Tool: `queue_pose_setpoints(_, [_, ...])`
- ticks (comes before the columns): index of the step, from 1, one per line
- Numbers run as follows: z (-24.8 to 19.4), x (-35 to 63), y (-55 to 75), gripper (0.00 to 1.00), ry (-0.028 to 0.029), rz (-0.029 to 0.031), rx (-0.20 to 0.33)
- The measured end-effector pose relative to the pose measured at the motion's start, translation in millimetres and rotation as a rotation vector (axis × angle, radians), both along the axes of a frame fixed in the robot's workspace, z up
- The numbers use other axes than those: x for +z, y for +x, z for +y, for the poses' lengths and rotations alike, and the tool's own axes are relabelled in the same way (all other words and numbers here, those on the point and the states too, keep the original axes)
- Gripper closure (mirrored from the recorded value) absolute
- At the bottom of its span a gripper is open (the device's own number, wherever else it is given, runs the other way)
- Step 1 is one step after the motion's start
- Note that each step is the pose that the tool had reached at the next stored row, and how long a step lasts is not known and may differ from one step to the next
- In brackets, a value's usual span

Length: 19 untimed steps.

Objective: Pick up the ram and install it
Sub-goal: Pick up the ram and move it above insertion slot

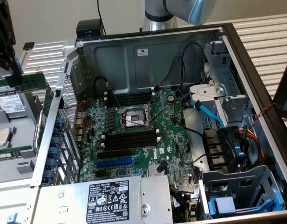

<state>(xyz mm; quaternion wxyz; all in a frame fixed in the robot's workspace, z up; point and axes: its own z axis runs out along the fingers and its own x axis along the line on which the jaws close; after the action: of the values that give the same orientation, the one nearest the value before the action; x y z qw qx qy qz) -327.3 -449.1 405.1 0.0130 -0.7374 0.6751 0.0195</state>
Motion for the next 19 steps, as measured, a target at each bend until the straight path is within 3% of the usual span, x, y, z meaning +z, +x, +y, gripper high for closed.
queue_pose_setpoints(19, [0.0,24.4,78.3,0.87,-0.0001,0.0000,0.000])
